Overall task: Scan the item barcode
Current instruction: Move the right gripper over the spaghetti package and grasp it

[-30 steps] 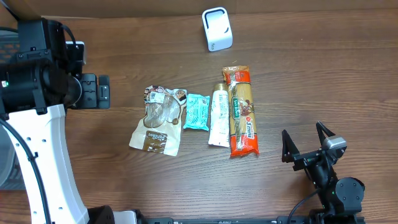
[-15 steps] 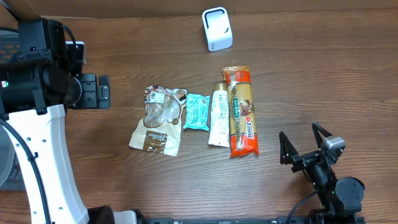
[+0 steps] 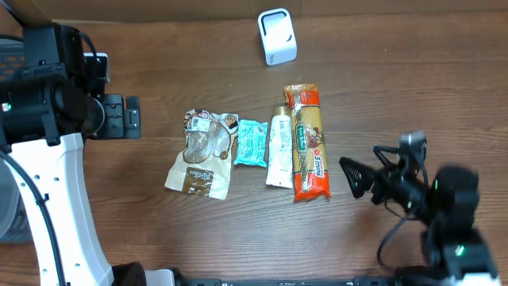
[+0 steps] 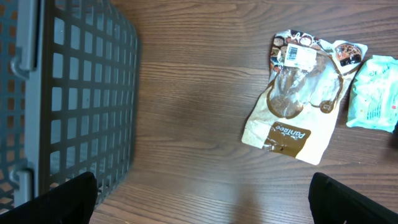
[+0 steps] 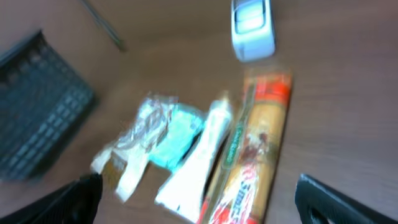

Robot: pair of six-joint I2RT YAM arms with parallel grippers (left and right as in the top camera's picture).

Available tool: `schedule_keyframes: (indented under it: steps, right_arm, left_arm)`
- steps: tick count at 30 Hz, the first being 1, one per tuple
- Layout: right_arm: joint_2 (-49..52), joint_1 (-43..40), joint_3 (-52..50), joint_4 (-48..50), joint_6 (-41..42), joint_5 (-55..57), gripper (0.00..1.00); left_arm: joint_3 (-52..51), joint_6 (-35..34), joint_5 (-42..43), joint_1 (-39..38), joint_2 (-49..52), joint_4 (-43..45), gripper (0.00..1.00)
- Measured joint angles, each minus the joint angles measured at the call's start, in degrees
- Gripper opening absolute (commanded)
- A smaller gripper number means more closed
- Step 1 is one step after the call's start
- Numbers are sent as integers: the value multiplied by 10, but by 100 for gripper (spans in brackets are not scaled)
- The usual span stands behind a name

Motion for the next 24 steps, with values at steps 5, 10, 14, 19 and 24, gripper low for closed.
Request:
schedule_keyframes:
  steps: [5, 10, 14, 19, 24]
  right_arm:
    - [177, 0, 189, -153, -10, -31, 100]
    - [314, 0, 286, -156, -3, -67, 96]
    - [384, 7, 286, -164, -5, -55, 95]
    - [482, 56, 286, -163, -6, -17, 85]
    - [584, 68, 286, -142, -31, -22, 82]
  left_arm:
    - [-1, 0, 1, 0, 0, 0, 100]
    - [-1, 0, 1, 0, 0, 0, 100]
    - [-1, 0, 1, 0, 0, 0, 100]
    - [-1, 0, 1, 0, 0, 0, 99]
    - [-1, 0, 1, 0, 0, 0, 100]
